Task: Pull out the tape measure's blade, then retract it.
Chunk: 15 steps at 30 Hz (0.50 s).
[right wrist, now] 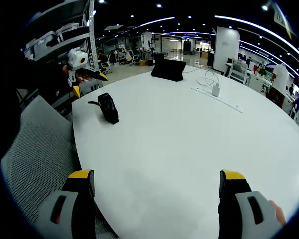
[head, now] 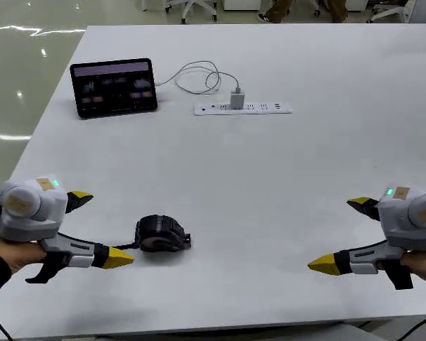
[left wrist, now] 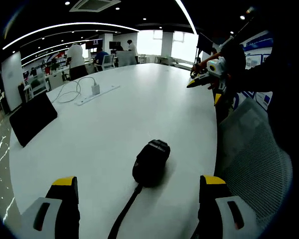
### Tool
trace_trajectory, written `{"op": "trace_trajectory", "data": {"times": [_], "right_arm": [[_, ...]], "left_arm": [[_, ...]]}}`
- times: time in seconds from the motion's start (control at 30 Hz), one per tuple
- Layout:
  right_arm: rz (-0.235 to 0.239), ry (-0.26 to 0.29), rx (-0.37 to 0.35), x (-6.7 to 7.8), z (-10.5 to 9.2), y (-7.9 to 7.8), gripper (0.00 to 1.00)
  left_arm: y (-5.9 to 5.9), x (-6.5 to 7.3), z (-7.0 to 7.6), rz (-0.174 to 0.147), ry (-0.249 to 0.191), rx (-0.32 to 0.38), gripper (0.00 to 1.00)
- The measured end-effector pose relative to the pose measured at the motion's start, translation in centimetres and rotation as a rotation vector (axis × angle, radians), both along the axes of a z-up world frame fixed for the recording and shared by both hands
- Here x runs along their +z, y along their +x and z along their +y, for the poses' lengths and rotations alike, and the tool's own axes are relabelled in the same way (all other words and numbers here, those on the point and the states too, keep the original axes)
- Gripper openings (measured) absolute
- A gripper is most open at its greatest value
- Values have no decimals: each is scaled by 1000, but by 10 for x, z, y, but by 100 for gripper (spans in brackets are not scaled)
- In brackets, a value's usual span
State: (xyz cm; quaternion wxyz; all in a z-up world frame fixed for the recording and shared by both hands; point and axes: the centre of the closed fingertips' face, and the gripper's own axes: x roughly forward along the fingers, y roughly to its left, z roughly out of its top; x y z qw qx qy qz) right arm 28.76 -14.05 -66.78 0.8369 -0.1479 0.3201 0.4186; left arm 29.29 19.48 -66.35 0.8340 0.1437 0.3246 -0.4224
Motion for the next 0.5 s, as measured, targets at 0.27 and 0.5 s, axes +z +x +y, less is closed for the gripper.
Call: {"op": "trace_trajectory", "data": {"times": [0.27,0.5], "right_arm": [[4,0,40,-1,19,6,100],[9,5,76,-7,33,9,100]], "left_arm": [[3,-7,-13,31,32,-88,92],[4,-16,-23,64,71,-165,89]]}}
